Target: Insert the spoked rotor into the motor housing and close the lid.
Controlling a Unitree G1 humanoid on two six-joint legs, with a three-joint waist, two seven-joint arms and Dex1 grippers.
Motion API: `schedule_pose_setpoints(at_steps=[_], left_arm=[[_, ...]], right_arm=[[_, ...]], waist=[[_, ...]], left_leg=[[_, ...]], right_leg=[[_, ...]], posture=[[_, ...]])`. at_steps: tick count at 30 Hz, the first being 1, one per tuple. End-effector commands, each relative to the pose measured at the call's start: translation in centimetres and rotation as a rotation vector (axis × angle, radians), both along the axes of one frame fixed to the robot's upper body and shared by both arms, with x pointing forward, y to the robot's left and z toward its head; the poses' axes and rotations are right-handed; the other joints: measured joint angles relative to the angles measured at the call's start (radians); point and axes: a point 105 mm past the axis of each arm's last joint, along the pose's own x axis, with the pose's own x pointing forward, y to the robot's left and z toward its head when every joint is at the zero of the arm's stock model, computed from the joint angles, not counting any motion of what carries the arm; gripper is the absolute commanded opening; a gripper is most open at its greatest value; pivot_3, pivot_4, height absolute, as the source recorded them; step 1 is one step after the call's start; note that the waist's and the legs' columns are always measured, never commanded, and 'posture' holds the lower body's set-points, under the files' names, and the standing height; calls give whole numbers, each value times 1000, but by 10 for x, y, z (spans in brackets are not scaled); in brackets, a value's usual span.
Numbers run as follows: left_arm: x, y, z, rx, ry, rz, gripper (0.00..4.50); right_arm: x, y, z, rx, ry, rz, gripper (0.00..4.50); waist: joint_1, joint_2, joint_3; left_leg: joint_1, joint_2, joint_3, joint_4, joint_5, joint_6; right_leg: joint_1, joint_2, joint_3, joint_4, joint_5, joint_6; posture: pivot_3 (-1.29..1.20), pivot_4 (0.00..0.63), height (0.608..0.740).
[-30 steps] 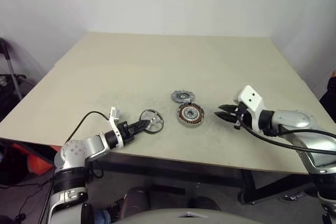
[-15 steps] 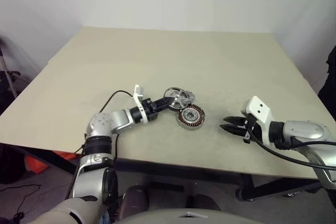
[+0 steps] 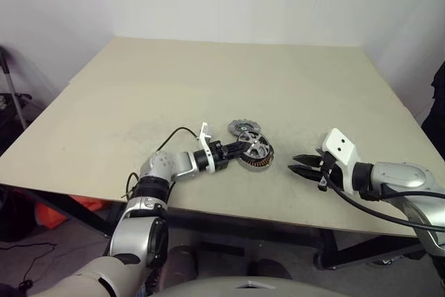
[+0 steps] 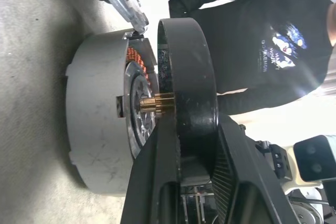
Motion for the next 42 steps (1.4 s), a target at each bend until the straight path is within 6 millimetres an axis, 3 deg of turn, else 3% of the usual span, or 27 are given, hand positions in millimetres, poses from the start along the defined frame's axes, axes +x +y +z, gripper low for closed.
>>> schedule_pose_setpoints(at_steps=[1,8,14,21,42], left_arm=[[4,-7,17,-36,-55,-22,416],[9,1,27,-74,-78,2,416],[4,-8,27,-73,-77,-33,416],[-5,-17,14,-25,-59,-74,416],[1,6,-7,52,-53,8,416]], right_arm=[[2,2,12,-5,-54,9,1260],[3,2,12,-7,-57,5,1260],[3,5,10,-8,-59,9,1260],[4,5,10,-9,-62,6,1260],[11,6,6,-16,-66,3,1260]], waist=[[1,0,0],[2,0,0],[2,0,0],[2,0,0],[-9,1,-1]], left_leg=[[0,0,0,0,0,0],[-2,0,0,0,-1,2],[-1,0,0,0,-1,2],[-1,0,0,0,-1,2],[0,0,0,0,-1,1]], right_leg=[[0,0,0,0,0,0],[-1,0,-1,0,0,-1],[0,0,-1,0,0,-1],[-1,-1,-1,0,0,-1],[0,0,-1,1,0,-1]], posture=[[0,0,740],[0,0,740],[0,0,740],[0,0,740],[0,0,740]])
